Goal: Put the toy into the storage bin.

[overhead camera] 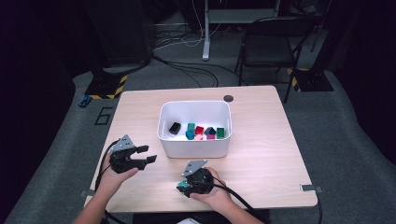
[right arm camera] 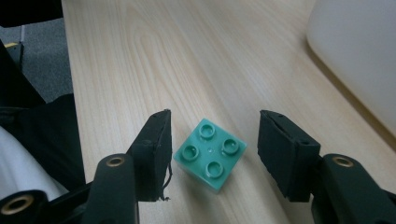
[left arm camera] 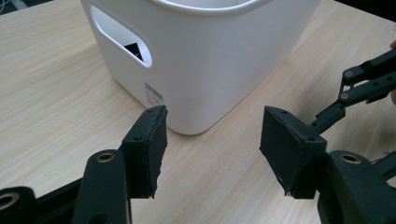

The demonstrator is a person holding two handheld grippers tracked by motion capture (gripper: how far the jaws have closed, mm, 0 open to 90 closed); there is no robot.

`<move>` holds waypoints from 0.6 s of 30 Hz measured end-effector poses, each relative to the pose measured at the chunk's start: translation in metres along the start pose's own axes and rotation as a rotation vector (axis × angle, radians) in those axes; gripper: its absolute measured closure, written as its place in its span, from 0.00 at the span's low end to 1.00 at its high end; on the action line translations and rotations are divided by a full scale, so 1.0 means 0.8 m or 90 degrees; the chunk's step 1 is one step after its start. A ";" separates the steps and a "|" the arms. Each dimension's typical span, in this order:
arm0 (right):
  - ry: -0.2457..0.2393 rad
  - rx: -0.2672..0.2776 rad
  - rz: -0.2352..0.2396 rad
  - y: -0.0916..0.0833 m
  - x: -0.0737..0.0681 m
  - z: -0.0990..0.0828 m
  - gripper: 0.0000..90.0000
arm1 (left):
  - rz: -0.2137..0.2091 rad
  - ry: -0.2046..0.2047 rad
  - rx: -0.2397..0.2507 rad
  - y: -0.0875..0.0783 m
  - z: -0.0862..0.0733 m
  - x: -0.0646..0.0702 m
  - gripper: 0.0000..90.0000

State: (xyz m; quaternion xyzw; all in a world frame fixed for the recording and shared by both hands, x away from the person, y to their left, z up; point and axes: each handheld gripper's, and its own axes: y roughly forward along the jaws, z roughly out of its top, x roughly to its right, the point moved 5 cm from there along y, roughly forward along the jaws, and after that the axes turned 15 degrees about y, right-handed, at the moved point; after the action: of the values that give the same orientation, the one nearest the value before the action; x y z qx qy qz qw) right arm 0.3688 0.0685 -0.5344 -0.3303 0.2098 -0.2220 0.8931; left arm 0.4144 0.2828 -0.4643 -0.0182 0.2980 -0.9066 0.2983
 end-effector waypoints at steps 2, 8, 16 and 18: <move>0.002 -0.007 -0.003 0.003 0.000 -0.005 0.50 | 0.003 0.000 0.001 0.000 0.000 0.000 0.46; 0.003 -0.012 -0.014 0.012 0.001 -0.011 0.50 | 0.001 -0.001 0.001 0.001 -0.001 -0.001 0.46; -0.017 -0.016 -0.029 0.016 0.004 -0.012 0.61 | -0.002 -0.002 -0.003 0.002 -0.002 0.000 0.46; -0.013 -0.016 -0.030 0.015 0.005 -0.013 0.63 | -0.001 -0.002 -0.002 0.002 -0.002 0.000 0.46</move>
State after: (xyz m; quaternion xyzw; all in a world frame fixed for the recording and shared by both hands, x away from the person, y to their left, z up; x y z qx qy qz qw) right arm 0.3701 0.0691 -0.5505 -0.3487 0.1958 -0.2371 0.8853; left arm 0.4151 0.2825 -0.4662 -0.0199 0.2990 -0.9063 0.2981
